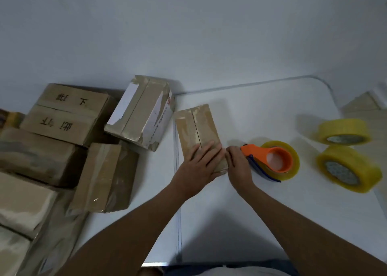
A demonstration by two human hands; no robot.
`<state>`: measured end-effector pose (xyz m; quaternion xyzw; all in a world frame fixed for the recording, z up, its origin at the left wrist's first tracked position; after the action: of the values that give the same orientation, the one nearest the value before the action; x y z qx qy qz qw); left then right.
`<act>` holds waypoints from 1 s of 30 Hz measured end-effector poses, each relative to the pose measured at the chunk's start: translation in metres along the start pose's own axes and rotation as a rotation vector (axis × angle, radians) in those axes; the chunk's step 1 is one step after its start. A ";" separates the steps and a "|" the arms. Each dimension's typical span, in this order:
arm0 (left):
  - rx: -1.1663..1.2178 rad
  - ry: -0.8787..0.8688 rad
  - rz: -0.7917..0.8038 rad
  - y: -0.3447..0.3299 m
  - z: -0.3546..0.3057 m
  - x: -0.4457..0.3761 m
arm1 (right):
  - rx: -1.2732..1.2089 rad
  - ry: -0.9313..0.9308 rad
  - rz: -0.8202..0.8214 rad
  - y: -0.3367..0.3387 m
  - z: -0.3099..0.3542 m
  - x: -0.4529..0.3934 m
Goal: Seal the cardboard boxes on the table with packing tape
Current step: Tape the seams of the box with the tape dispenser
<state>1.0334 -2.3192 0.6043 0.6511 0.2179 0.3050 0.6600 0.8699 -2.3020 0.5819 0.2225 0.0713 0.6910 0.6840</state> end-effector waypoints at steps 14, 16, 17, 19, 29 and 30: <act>0.015 0.011 -0.003 0.004 0.000 0.000 | -0.342 -0.227 -0.088 0.012 0.023 0.045; 0.014 0.012 -0.014 0.002 0.001 0.000 | -0.269 -0.188 -0.089 0.000 0.032 0.057; 0.015 0.014 -0.019 0.002 0.001 0.000 | -0.248 -0.189 -0.112 -0.004 0.032 0.059; 0.014 0.013 -0.029 0.001 0.001 0.000 | -0.222 -0.188 -0.114 -0.003 0.033 0.057; 0.044 0.003 0.002 0.001 0.003 -0.001 | -0.159 -0.173 0.020 -0.007 0.036 0.044; 0.076 -0.012 0.011 0.005 0.004 -0.002 | -0.152 -0.173 0.021 -0.006 0.036 0.045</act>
<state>1.0341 -2.3233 0.6089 0.6787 0.2216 0.2960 0.6346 0.8918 -2.2652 0.6208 0.2297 -0.0431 0.6798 0.6952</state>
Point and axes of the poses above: each hand's wrist, its own x-axis away from the middle knuckle, its own y-axis out of the back of the hand, z = x × y, the point moved 1 cm from there along -x, towards the middle knuckle, and after that the axes turned 8 degrees about z, right-handed, at the moved point
